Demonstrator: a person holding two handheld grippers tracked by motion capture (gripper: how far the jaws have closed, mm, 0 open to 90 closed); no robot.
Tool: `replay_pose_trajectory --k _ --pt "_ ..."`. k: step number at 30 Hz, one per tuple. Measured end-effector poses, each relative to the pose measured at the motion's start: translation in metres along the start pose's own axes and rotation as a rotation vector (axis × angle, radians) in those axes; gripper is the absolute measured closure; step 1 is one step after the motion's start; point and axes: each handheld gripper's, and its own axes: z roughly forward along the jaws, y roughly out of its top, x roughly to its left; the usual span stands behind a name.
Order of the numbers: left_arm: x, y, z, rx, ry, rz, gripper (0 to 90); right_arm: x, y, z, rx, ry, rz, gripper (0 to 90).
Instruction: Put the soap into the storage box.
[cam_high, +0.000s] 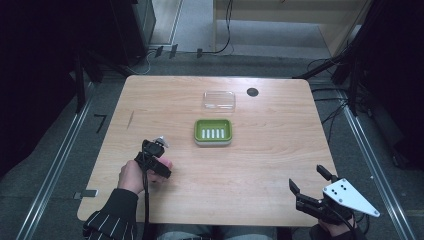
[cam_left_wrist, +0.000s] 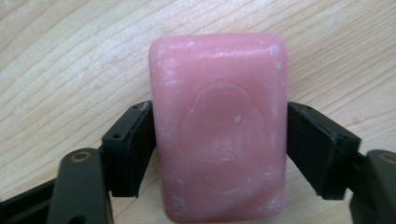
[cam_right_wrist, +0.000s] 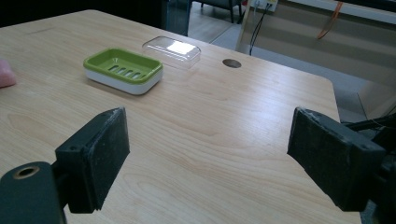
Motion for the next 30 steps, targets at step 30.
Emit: replay_pose_trajectory --k 30 --pt "-0.0040 -0.0010 -0.0011 -0.019 0.028 0.043 38.6 0.0000 0.0002 0.0002 0.002 -0.001 -0.004 12.9"
